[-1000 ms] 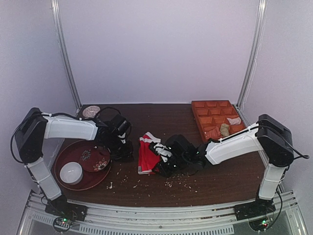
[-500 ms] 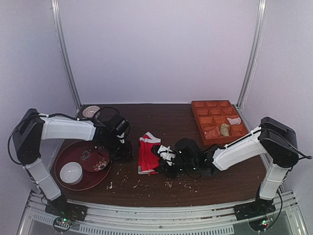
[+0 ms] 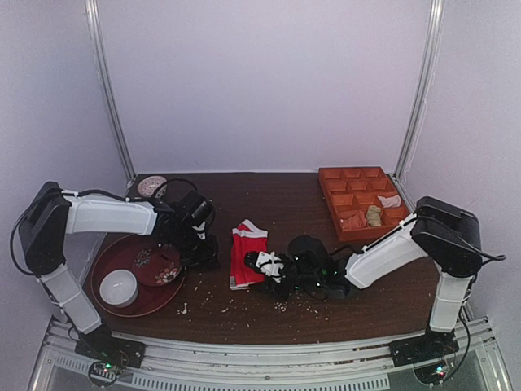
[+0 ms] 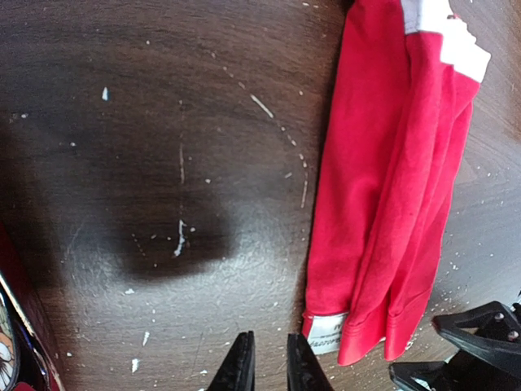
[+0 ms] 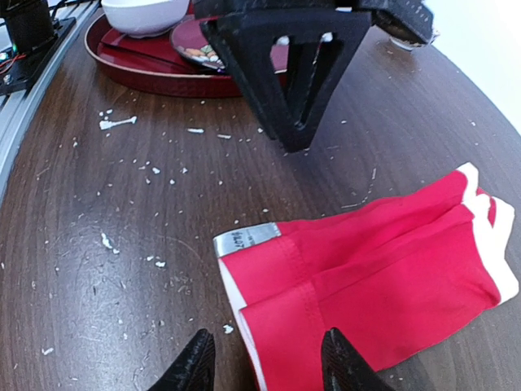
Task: Roll the underwear
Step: Roll the underwear at the center of the board.
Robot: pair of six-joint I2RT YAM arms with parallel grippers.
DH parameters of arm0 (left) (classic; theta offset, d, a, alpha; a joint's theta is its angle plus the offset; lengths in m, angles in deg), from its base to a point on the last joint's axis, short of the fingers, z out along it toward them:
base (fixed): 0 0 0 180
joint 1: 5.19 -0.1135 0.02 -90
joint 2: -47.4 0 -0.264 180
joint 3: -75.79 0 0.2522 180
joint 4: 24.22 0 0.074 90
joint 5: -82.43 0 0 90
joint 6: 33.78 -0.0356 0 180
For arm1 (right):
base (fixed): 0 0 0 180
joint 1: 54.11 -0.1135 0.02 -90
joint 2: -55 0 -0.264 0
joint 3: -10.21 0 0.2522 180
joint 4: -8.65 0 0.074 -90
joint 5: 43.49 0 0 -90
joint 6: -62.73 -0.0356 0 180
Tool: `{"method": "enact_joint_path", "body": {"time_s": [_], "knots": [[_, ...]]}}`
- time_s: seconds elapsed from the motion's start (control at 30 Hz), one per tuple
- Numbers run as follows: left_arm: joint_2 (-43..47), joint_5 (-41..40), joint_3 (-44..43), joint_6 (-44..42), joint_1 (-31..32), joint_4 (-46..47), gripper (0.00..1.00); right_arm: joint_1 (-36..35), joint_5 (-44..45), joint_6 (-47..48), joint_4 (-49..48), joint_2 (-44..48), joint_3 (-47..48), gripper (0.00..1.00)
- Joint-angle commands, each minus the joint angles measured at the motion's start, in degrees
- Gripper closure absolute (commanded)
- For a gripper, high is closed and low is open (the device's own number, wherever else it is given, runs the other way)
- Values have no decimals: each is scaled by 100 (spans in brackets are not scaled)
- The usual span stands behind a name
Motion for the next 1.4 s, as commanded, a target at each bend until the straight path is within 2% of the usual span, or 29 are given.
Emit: {"method": "enact_joint_path", "body": {"time_s": [0.0,0.83,1.37], "knots": [[158,-91,35,1,-53,7,84,-46,-286,79,-63,-123,115,56],[224,13,232,11,-161,130,84,-109,-27,704,326,-968,622,56],[229,51,246,-19,-211,143,84,-135,799,1131,448,-838,851,52]]}}
